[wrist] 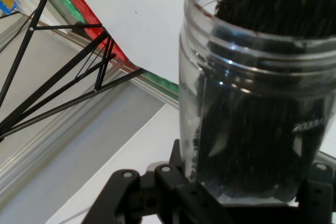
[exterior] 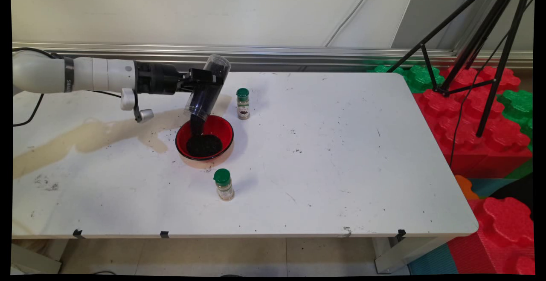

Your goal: Pour the black seasoning powder in the red bowl

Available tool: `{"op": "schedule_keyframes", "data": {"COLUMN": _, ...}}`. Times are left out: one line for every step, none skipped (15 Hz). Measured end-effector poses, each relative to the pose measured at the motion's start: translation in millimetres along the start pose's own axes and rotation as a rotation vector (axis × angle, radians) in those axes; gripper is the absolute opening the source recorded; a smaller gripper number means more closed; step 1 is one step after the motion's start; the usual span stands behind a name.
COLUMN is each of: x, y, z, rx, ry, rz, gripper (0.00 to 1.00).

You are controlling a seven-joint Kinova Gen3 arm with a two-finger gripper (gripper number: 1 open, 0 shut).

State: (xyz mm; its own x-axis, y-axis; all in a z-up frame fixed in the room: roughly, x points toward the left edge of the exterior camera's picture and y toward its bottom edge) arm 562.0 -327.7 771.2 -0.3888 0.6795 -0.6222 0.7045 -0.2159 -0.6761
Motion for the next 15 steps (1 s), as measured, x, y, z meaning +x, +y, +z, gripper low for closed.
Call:
{"op": "schedule_keyframes", "data": {"x": 0.3, "y": -0.1, "z": 0.1, "rx": -0.001, "ry": 0.000, "rz": -0.006, "gripper": 0.00}}
{"op": "schedule_keyframes", "data": {"x": 0.5, "y": -0.3, "z": 0.1, "rx": -0.001, "ry": 0.000, "rz": -0.016, "gripper": 0.00}}
{"op": "schedule_keyframes", "data": {"x": 0.8, "y": -0.4, "z": 0.2, "rx": -0.003, "ry": 0.001, "rz": -0.028, "gripper": 0.00}}
{"op": "schedule_keyframes", "data": {"x": 1.1, "y": -0.5, "z": 0.3, "rx": -0.006, "ry": 0.002, "rz": -0.046, "gripper": 0.00}}
{"op": "schedule_keyframes", "data": {"x": 1.4, "y": -0.4, "z": 0.5, "rx": -0.009, "ry": 0.003, "rz": -0.068, "gripper": 0.00}}
{"op": "schedule_keyframes", "data": {"x": 1.6, "y": -0.2, "z": 0.6, "rx": -0.012, "ry": 0.003, "rz": -0.088, "gripper": 0.00}}
{"op": "schedule_keyframes", "data": {"x": 1.7, "y": 0.2, "z": 0.8, "rx": -0.017, "ry": 0.003, "rz": -0.115, "gripper": 0.00}}
{"op": "schedule_keyframes", "data": {"x": 1.8, "y": 0.6, "z": 0.6, "rx": -0.021, "ry": 0.003, "rz": -0.136, "gripper": 0.00}}
{"op": "schedule_keyframes", "data": {"x": 1.7, "y": 1.1, "z": 0.6, "rx": -0.025, "ry": 0.002, "rz": -0.156, "gripper": 0.00}}
{"op": "schedule_keyframes", "data": {"x": 1.4, "y": 1.8, "z": 0.7, "rx": -0.031, "ry": 0.001, "rz": -0.182, "gripper": 0.00}}
{"op": "schedule_keyframes", "data": {"x": 1.2, "y": 2.5, "z": 0.4, "rx": -0.036, "ry": 0.000, "rz": -0.208, "gripper": 0.00}}
{"op": "schedule_keyframes", "data": {"x": 1.1, "y": 3.1, "z": 0.1, "rx": -0.041, "ry": -0.001, "rz": -0.231, "gripper": 0.00}}
{"op": "schedule_keyframes", "data": {"x": 1.0, "y": 3.5, "z": -0.2, "rx": -0.044, "ry": -0.002, "rz": -0.246, "gripper": 0.00}}
{"op": "schedule_keyframes", "data": {"x": 0.9, "y": 4.1, "z": -0.5, "rx": -0.049, "ry": -0.002, "rz": -0.268, "gripper": 0.00}}
{"op": "schedule_keyframes", "data": {"x": 0.7, "y": 4.4, "z": -0.6, "rx": -0.052, "ry": -0.002, "rz": -0.283, "gripper": 0.00}}
